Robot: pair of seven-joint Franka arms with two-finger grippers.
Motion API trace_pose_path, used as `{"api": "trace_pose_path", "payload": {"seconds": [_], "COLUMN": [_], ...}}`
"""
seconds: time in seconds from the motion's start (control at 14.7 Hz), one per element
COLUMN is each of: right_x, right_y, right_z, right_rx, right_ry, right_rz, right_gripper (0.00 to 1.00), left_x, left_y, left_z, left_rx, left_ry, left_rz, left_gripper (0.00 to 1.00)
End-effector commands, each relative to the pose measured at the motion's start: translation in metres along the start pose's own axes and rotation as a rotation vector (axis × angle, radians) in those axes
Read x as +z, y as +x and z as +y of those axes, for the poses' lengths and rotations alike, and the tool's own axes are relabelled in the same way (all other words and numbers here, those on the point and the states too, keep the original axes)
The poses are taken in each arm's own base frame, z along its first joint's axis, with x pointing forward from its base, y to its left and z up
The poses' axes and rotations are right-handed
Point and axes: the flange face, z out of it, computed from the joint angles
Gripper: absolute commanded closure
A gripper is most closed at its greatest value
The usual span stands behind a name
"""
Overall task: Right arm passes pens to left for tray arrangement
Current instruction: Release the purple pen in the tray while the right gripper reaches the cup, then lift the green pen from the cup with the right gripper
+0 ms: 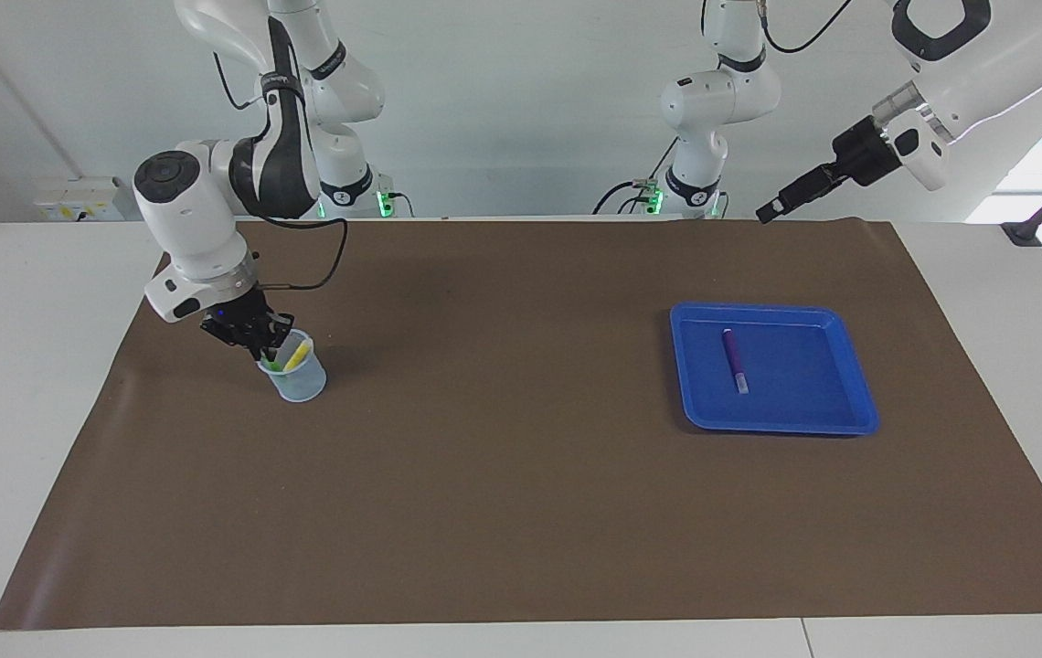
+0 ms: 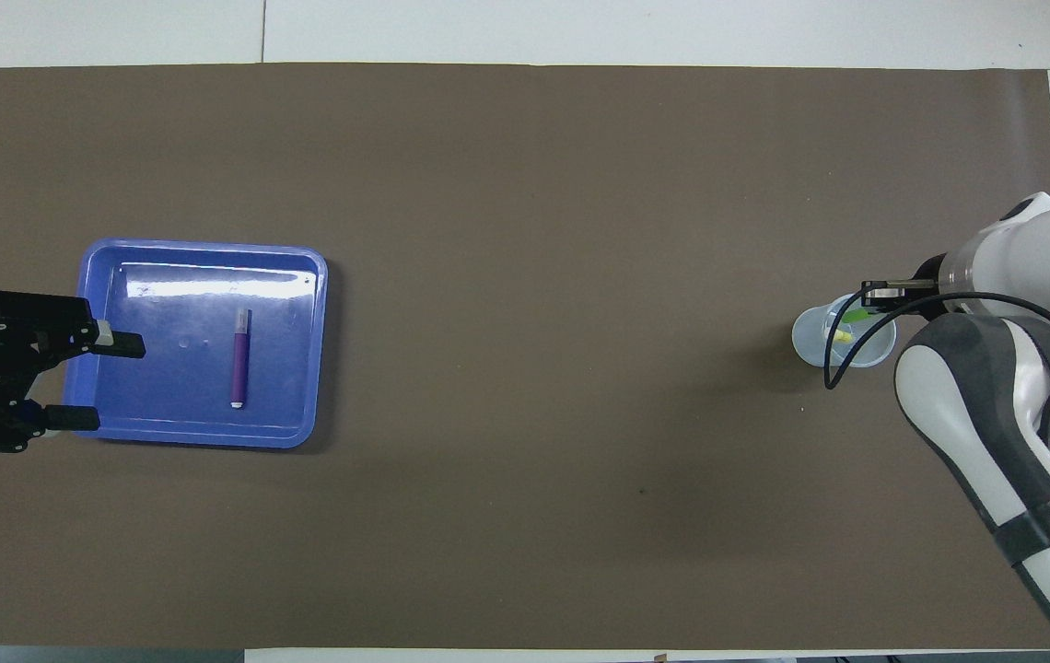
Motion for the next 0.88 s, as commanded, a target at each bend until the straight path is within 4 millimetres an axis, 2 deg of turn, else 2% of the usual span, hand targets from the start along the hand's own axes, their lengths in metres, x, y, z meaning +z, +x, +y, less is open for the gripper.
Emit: {"api": "trace_pose_path", "payload": {"seconds": [0.0,0.14,0.41,0.61,0.81], "right_x": [-0.017,-0.05,-0.117,-0.145,-0.148], "right_y": [-0.004,-0.006,-0.023,-0.025,-0.026], "right_z": [0.004,0.004,0.003,-0.008,-0.025], "right_rx": [-0.002,0.003,-0.001,0.009,0.103], "right_ry": [0.026,0.038,0.046,0.102,0.232], "right_rz": [-0.013,-0.014,-0.012,-0.045,-0.063], "right_gripper": [1.0,1.0,1.0,1.0,1.0], "left_x": [0.011,0.009,0.009,0.014,0.019], "left_y": [-0.02,-0.017,-0.013,-0.015,-0.019], "left_z": [-0.014,-0.01,0.004,0.013,0.02], "left_rx": [-0.028,-0.086,-0.237,-0.288,-0.323], "left_ry": [-0.063,-0.096,-0.193,-0.22,-0.214], "left_rz": [0.024,0.052,0.065,0.042,0.027], "left_gripper": [0.0,0.0,0.0,0.0,0.0]}}
